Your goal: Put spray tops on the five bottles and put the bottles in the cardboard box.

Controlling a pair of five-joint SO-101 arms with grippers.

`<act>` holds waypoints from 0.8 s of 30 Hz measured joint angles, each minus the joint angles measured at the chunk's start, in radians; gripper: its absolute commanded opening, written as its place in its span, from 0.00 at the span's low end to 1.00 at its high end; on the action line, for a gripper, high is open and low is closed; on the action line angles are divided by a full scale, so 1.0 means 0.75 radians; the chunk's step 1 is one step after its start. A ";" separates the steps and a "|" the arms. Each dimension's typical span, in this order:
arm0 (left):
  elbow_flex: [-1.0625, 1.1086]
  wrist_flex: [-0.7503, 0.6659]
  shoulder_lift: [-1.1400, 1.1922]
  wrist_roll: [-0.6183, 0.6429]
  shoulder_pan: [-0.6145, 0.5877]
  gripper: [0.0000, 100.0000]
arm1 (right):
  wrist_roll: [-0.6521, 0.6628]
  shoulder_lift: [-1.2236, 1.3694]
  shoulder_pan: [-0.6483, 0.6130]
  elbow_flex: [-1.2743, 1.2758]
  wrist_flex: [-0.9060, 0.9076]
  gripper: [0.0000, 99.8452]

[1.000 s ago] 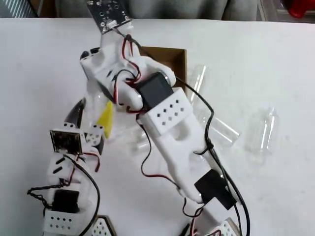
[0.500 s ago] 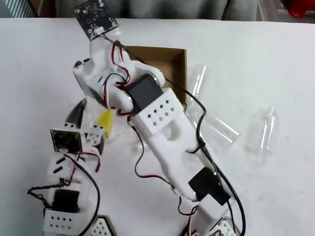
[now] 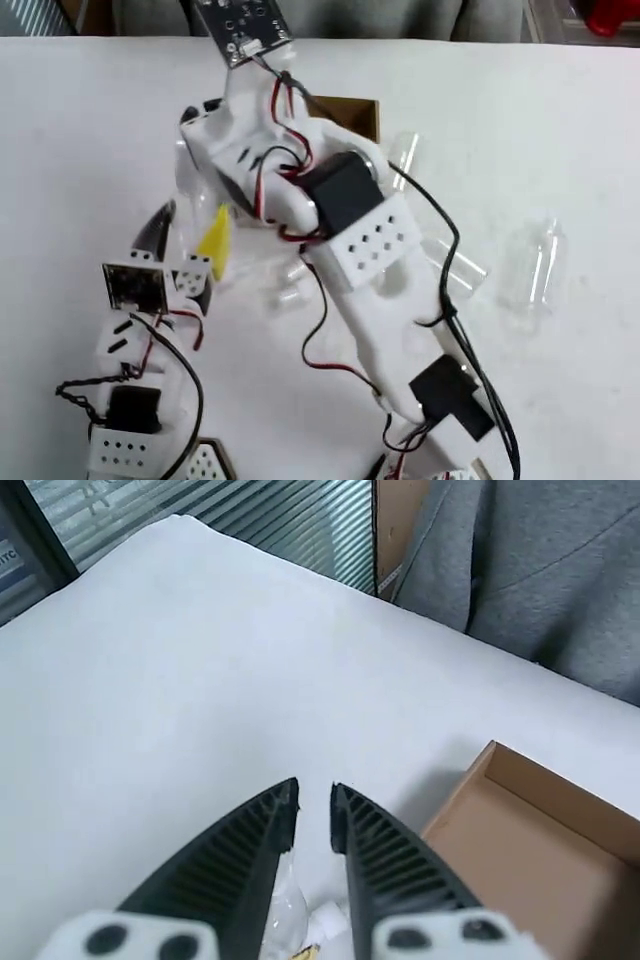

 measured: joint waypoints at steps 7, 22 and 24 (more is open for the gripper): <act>0.000 0.004 0.000 0.008 0.000 0.02 | 0.000 -0.037 0.006 0.000 0.303 0.02; -0.078 0.172 0.000 0.166 -0.102 0.02 | 0.004 -0.217 0.072 0.460 0.534 0.02; -0.102 0.200 0.000 0.170 -0.102 0.02 | 0.004 -0.264 0.049 0.550 0.513 0.02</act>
